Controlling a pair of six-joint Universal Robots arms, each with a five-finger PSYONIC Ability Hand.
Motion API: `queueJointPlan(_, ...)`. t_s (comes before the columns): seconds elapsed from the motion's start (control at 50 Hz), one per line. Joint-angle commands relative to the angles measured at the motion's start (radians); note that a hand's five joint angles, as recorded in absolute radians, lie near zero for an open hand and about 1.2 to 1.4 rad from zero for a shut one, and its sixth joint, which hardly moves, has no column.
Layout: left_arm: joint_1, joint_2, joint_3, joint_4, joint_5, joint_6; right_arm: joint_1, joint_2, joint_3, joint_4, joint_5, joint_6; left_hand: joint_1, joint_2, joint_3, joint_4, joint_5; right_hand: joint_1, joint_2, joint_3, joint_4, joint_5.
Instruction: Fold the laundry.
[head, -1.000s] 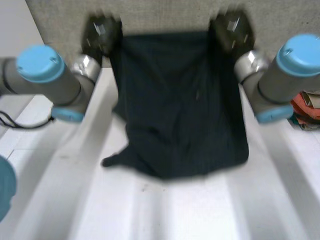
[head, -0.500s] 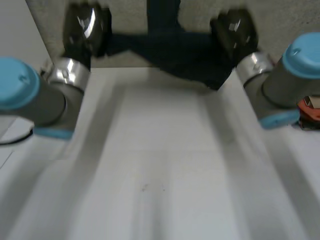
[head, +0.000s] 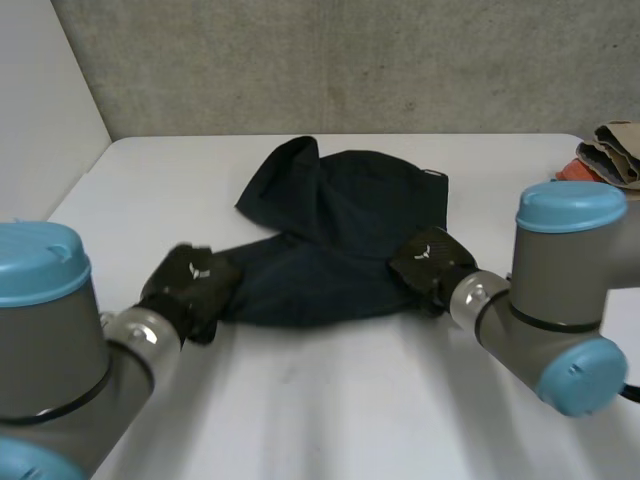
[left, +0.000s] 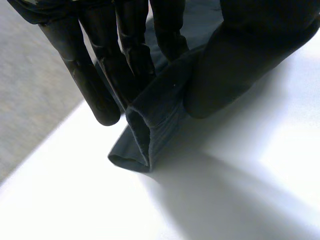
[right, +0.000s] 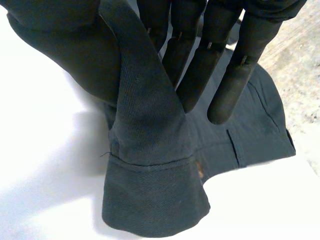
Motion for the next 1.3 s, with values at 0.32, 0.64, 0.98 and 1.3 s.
queueJointPlan(0.32,-0.016,0.072,0.075,-0.212,0.012,-0.007,-0.01,-0.226,0.346,0.171,0.113,-0.136,-0.829,-0.854,-0.848,-0.856,-0.812,0.265,0.225,0.199,0.196,0.216)
queueJointPlan(0.64,0.139,-0.287,0.277,0.117,0.342,-0.004,-0.01,-0.229,0.392,0.056,0.113,-0.133,-0.606,-0.631,-0.625,-0.633,-0.589,0.265,0.225,0.199,0.196,0.216)
queueJointPlan(0.98,0.142,-0.546,0.451,0.12,0.325,0.079,-0.013,-0.23,0.403,-0.025,0.116,-0.113,0.019,-0.006,-0.001,-0.008,0.036,0.265,0.225,0.199,0.196,0.216)
queueJointPlan(1.3,0.136,-0.411,0.32,0.125,-0.039,0.139,0.018,-0.256,0.389,-0.021,0.122,0.02,0.222,0.197,0.203,0.195,0.239,0.265,0.225,0.199,0.196,0.216)
